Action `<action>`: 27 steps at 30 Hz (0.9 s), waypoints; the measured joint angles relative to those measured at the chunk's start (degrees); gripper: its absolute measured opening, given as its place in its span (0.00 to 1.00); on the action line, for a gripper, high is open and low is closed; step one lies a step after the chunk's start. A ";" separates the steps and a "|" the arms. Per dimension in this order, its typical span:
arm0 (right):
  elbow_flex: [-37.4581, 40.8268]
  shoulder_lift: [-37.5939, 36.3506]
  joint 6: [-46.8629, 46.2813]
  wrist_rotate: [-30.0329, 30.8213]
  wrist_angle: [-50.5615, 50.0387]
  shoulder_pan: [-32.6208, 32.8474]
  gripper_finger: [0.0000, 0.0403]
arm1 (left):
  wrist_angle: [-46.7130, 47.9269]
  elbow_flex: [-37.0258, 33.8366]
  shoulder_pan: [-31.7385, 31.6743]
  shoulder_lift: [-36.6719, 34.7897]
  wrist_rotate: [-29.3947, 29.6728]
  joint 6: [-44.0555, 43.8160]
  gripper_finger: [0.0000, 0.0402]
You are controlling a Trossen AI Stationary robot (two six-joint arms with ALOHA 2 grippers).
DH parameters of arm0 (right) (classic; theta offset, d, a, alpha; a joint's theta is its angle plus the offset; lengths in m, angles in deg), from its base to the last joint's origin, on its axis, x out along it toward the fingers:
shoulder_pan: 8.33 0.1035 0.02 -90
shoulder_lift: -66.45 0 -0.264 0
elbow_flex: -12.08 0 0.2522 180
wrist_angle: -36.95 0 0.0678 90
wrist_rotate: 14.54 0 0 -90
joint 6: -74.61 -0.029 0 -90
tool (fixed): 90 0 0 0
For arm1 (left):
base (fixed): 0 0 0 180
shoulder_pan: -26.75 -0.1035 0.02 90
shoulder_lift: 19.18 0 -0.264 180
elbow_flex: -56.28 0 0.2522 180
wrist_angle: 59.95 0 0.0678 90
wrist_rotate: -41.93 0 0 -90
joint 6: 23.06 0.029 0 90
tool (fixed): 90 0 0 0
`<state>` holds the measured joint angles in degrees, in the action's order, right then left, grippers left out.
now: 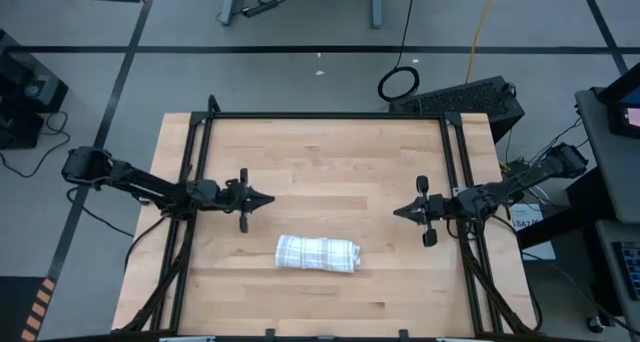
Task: Roll towel into tight, uniform cylinder
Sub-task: Return to Home Position
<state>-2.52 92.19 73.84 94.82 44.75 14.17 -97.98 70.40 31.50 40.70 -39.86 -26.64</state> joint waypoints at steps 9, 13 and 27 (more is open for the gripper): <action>0.00 -10.09 -0.40 1.67 -8.48 -0.02 0.00 | 8.00 0.00 0.02 -6.37 0.26 0.00 0.00; 0.00 -15.49 -0.16 1.64 -13.42 -0.02 0.00 | 11.38 -0.02 0.02 -10.14 1.14 0.36 0.00; -0.04 -25.69 4.65 1.88 -17.67 -0.04 0.00 | 22.70 -0.04 0.02 -22.19 2.91 1.05 0.00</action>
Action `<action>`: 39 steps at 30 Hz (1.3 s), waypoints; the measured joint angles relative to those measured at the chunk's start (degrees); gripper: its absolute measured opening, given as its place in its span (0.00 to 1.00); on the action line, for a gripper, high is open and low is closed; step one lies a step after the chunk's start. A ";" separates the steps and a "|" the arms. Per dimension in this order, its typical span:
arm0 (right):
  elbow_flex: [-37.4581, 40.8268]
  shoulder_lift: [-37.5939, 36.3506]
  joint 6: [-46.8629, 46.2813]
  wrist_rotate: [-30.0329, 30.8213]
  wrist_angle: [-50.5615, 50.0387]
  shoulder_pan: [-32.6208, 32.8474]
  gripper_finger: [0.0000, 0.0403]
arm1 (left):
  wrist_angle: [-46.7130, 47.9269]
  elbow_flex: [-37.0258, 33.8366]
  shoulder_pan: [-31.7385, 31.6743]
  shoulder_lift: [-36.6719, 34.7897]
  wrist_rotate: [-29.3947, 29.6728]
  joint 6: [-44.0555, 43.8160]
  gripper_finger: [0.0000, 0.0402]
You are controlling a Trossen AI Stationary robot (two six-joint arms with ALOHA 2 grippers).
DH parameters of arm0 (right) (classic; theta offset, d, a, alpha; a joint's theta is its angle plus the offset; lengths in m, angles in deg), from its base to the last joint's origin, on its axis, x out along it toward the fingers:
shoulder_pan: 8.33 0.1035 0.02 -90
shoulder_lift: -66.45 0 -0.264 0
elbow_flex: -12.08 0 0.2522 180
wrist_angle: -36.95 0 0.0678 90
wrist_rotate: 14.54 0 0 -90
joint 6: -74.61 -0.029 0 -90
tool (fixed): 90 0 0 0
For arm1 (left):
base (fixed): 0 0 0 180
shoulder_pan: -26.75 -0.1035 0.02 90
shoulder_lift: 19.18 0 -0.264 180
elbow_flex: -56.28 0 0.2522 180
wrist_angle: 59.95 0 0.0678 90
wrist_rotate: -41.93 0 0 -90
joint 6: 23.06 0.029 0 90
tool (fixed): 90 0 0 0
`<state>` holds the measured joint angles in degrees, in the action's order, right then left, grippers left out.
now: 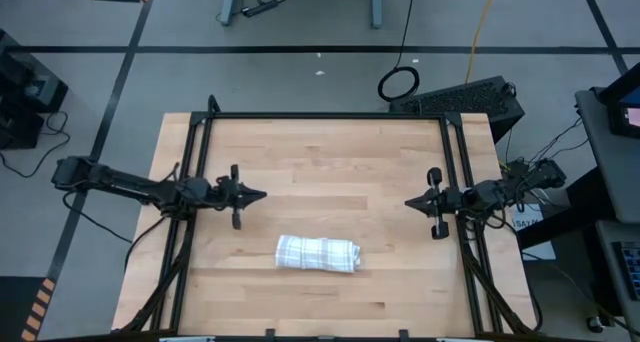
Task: Roll towel into tight, uniform cylinder
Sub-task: Return to Home Position
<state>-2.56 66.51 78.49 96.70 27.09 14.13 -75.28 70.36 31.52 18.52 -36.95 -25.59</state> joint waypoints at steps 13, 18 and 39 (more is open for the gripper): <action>0.00 0.02 -0.16 -0.29 0.00 0.00 0.00 | 10.04 0.00 0.00 -12.81 -0.57 0.33 0.00; 0.00 0.02 -0.06 -0.31 0.00 0.00 0.00 | 14.17 0.00 0.00 -17.98 -0.63 0.34 0.00; 0.00 0.04 0.39 -0.14 0.03 0.00 0.00 | 27.03 -0.07 0.02 -37.70 -4.07 4.50 0.00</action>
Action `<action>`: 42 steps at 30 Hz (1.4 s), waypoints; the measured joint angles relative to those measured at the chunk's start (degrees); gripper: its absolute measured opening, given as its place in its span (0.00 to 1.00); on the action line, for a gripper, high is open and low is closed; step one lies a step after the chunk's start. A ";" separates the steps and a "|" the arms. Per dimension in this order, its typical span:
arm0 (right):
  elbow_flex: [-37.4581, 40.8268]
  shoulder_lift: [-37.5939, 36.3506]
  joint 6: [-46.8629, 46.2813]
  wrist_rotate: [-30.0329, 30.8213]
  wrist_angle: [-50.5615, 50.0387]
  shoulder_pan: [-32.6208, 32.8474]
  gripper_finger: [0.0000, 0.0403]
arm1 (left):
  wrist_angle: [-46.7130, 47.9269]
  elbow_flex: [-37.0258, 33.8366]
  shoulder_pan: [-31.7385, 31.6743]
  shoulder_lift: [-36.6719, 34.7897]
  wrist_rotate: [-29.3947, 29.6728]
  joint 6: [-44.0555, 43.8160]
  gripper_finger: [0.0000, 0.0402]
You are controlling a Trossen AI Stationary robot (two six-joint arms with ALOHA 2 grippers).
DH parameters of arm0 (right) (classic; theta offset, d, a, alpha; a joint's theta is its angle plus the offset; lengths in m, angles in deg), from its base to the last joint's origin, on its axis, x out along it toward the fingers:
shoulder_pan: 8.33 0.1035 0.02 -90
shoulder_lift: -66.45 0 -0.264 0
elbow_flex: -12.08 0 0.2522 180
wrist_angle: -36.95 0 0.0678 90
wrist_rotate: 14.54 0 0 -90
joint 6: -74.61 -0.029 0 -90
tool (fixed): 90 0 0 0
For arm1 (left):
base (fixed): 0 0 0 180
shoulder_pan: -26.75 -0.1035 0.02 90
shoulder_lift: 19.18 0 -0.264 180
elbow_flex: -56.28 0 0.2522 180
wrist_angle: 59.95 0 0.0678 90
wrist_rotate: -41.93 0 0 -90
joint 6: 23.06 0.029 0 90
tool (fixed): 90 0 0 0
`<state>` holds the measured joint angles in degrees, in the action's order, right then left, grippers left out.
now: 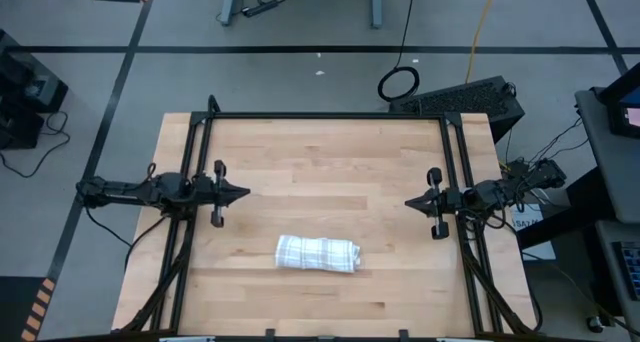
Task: Roll towel into tight, uniform cylinder
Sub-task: Return to Home Position
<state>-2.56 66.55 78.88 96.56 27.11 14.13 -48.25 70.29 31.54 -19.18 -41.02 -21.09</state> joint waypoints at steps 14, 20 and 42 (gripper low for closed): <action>0.02 0.00 -1.02 -0.04 0.19 0.00 0.00 | 0.48 0.00 -7.14 0.90 -0.93 0.00 0.00; 0.02 0.00 -1.14 0.00 0.31 0.00 0.00 | 1.02 0.00 -10.37 1.37 -3.97 -0.17 0.00; 0.03 0.04 2.40 -6.40 1.38 -3.30 0.00 | 1.35 0.00 -11.65 7.91 -5.18 -2.73 0.00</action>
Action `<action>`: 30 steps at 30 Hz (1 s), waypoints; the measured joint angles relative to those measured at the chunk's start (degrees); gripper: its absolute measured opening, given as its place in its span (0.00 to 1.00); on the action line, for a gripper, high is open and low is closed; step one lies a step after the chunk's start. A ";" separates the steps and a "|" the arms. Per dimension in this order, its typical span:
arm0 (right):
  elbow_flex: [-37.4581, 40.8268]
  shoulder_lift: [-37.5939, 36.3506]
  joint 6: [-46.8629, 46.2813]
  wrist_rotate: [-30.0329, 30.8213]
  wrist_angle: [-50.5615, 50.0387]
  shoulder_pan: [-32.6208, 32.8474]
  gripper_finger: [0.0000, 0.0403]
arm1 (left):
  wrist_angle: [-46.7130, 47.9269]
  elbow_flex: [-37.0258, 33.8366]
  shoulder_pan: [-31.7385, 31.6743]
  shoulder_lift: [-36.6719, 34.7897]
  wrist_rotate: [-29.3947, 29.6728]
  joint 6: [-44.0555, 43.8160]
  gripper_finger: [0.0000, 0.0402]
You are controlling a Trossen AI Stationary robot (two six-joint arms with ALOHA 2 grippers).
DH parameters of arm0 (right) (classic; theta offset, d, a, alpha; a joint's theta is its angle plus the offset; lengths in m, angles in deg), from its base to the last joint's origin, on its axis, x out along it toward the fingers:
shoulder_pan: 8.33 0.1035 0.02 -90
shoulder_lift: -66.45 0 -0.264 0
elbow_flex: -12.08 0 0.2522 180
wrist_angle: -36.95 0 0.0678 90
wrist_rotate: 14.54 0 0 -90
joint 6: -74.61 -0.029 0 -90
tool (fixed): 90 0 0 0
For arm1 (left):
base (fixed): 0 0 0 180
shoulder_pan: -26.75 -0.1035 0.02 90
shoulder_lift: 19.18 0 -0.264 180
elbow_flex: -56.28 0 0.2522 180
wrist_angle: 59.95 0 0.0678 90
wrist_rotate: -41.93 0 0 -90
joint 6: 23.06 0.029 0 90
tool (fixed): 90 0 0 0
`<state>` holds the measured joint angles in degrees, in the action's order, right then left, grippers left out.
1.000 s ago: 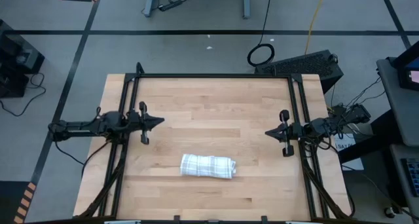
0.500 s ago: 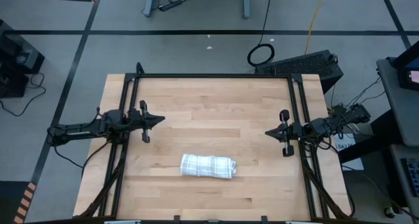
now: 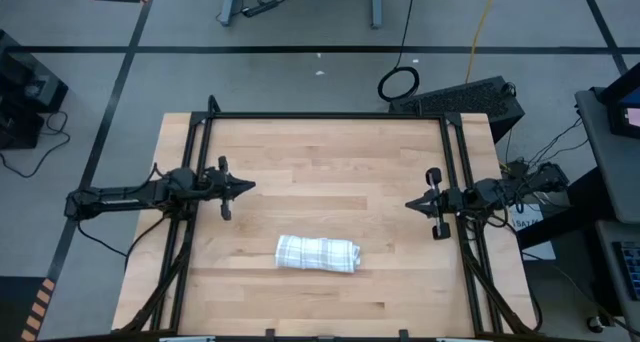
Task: Roll towel into tight, uniform cylinder
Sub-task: Return to Home Position
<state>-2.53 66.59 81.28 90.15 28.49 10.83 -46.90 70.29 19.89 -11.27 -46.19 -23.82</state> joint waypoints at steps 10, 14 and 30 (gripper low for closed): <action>0.01 0.00 0.22 -6.90 0.81 -7.89 0.00 | 0.02 0.00 -0.04 -0.57 -0.35 1.55 0.00; 0.01 0.00 1.10 -8.04 0.88 -10.07 0.00 | 0.01 0.00 -0.04 -2.08 -0.33 1.62 0.00; 0.01 0.00 -0.04 -9.12 -1.28 -11.97 0.00 | 0.18 -0.02 -0.04 -7.88 -1.19 4.17 0.00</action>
<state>-2.52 66.59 81.24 81.04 27.21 -1.14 -46.72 70.27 19.85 -19.15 -47.38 -19.64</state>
